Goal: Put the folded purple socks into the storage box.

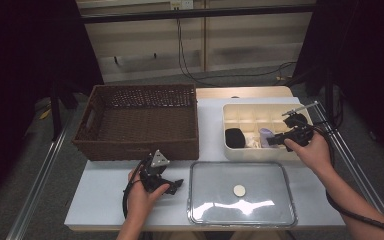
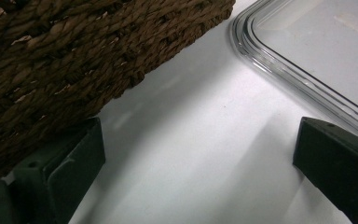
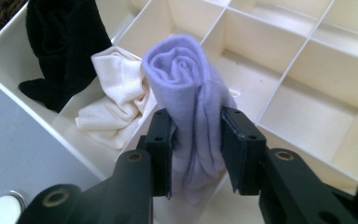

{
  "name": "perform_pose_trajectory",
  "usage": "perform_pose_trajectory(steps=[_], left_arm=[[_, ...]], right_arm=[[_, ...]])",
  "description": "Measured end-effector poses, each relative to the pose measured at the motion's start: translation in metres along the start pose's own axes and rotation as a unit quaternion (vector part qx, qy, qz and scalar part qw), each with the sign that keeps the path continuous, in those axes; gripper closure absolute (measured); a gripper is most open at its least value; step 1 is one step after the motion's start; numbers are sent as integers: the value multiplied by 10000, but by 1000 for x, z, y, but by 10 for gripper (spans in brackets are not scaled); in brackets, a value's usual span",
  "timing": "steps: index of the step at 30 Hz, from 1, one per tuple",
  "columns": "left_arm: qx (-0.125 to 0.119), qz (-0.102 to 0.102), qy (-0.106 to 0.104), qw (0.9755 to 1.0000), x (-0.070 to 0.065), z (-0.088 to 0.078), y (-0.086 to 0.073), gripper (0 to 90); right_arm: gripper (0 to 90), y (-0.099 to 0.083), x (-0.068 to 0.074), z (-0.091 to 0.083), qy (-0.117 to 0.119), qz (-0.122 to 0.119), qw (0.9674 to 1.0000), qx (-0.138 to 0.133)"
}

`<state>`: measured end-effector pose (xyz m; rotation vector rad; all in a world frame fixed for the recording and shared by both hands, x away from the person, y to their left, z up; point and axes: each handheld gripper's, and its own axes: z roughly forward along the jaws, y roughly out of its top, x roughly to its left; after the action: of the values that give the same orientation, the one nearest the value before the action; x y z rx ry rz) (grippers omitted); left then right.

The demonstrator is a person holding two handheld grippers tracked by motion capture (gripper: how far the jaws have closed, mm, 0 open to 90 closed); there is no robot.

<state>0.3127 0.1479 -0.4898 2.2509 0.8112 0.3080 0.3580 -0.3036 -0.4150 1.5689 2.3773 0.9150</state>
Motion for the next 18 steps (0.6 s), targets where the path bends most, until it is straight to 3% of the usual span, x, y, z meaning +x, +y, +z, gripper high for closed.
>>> perform_pose_trajectory(steps=[11,18], left_arm=[[-2,0,-1,10000,0,0,0,16],[0,0,-1,10000,0,0,0,16]], right_arm=[[558,23,3,-24,-76,-66,9998,196],[609,39,3,-32,-170,-73,9992,363]])
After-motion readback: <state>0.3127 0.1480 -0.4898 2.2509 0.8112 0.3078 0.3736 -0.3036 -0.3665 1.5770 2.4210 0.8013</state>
